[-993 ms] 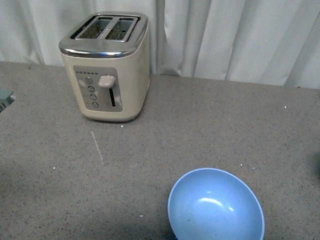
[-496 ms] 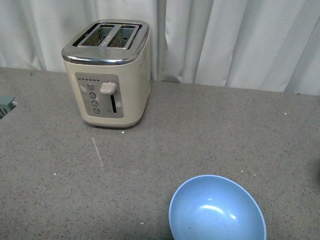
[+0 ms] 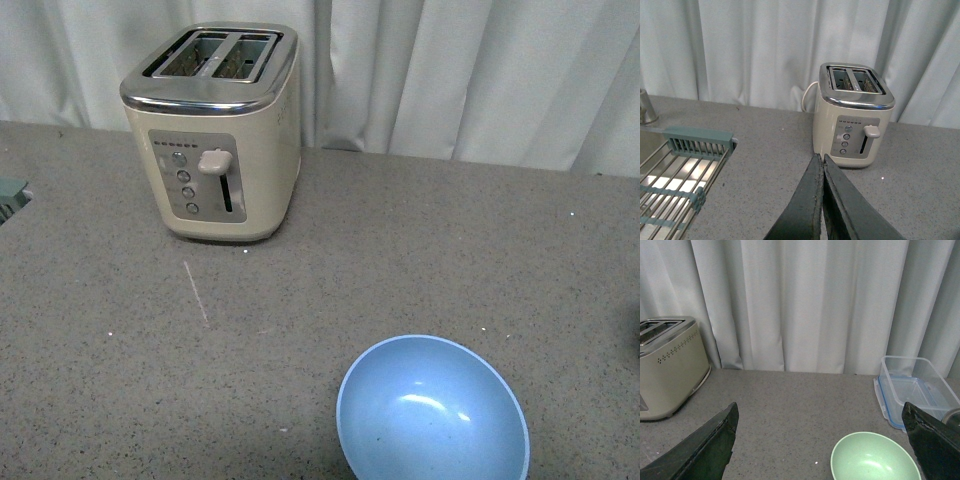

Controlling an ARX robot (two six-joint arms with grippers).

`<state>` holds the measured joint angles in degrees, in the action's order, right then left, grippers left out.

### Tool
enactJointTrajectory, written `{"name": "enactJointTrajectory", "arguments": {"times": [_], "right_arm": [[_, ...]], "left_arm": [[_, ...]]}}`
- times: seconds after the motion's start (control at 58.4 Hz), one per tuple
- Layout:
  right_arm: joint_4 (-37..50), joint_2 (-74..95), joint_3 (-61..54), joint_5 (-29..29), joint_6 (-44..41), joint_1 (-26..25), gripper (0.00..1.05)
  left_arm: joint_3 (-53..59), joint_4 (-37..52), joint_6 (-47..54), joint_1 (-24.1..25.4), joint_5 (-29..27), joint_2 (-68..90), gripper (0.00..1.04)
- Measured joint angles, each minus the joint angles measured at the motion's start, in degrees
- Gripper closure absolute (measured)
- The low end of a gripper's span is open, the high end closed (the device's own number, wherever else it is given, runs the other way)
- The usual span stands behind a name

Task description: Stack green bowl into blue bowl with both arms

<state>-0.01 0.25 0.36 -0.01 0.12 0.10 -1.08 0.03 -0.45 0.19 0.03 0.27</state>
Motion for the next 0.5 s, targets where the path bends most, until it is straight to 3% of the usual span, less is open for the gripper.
{"name": "enactJointTrajectory", "arguments": {"times": [0.325,0.496], "right_arm": [[0.0,0.0,0.0,0.0,0.0,0.0,0.09],[0.0,0.0,0.0,0.0,0.0,0.0,0.09]], "left_arm": [[0.0,0.0,0.0,0.0,0.0,0.0,1.0],[0.0,0.0,0.0,0.0,0.0,0.0,0.67]]}}
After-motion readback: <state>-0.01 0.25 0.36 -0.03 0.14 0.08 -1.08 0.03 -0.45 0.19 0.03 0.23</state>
